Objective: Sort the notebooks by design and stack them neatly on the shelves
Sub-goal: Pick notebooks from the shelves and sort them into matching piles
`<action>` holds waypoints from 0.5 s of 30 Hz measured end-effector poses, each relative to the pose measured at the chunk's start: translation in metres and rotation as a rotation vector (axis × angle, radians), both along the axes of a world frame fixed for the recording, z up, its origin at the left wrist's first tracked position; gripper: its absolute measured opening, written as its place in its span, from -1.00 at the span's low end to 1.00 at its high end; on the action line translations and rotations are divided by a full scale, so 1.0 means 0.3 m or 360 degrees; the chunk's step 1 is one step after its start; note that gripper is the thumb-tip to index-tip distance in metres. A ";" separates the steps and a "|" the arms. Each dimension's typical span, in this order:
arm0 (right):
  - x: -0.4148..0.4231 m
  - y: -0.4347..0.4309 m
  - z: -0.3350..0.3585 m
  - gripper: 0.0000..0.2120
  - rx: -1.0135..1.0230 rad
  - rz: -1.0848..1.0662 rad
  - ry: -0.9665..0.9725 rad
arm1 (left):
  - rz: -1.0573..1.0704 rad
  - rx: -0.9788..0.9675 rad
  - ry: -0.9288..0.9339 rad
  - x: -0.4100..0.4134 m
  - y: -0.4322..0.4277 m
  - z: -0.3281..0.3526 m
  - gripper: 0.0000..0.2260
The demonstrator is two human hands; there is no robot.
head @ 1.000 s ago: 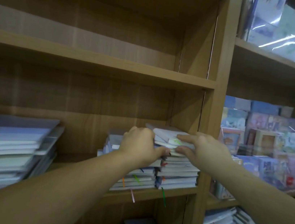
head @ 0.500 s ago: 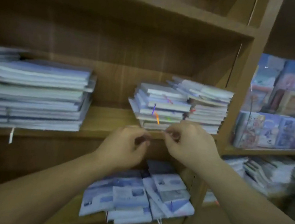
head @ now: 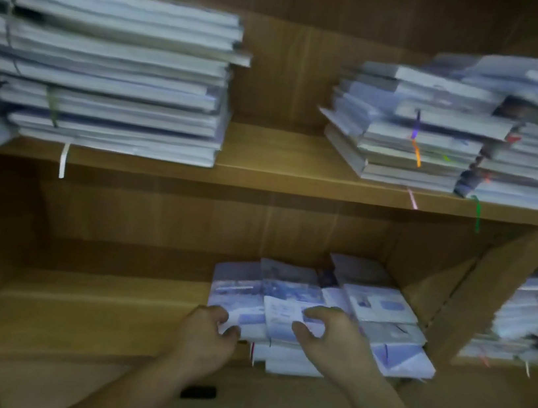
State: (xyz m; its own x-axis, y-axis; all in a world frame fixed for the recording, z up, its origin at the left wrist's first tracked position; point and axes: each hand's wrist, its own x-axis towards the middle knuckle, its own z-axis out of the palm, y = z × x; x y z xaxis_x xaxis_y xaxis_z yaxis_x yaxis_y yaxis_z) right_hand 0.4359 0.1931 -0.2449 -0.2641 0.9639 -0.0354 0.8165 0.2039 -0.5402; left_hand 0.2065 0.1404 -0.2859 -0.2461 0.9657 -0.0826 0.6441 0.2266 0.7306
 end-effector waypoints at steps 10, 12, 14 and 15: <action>0.032 0.167 -0.248 -0.39 -0.0043 -0.0040 -0.0092 | 0.0503 -0.0097 0.0100 0.012 0.214 -0.195 -0.37; 0.019 0.178 -0.267 -0.36 -0.0058 -0.0096 -0.0153 | 0.0555 -0.0086 -0.0217 0.017 0.228 -0.196 -0.27; 0.001 0.182 -0.278 -0.37 -0.0040 -0.0173 -0.0212 | 0.0561 -0.0042 -0.0587 0.018 0.235 -0.207 -0.35; -0.007 0.184 -0.280 -0.37 -0.0013 -0.0198 -0.0252 | 0.0519 -0.0028 -0.0716 0.027 0.236 -0.207 -0.44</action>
State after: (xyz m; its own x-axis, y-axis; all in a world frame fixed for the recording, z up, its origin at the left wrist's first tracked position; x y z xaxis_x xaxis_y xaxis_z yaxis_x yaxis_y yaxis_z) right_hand 0.4337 0.2481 -0.3289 -0.1337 0.9882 -0.0752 0.9100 0.0924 -0.4042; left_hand 0.2146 0.2112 -0.3479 -0.4689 0.8428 -0.2641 0.1641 0.3769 0.9116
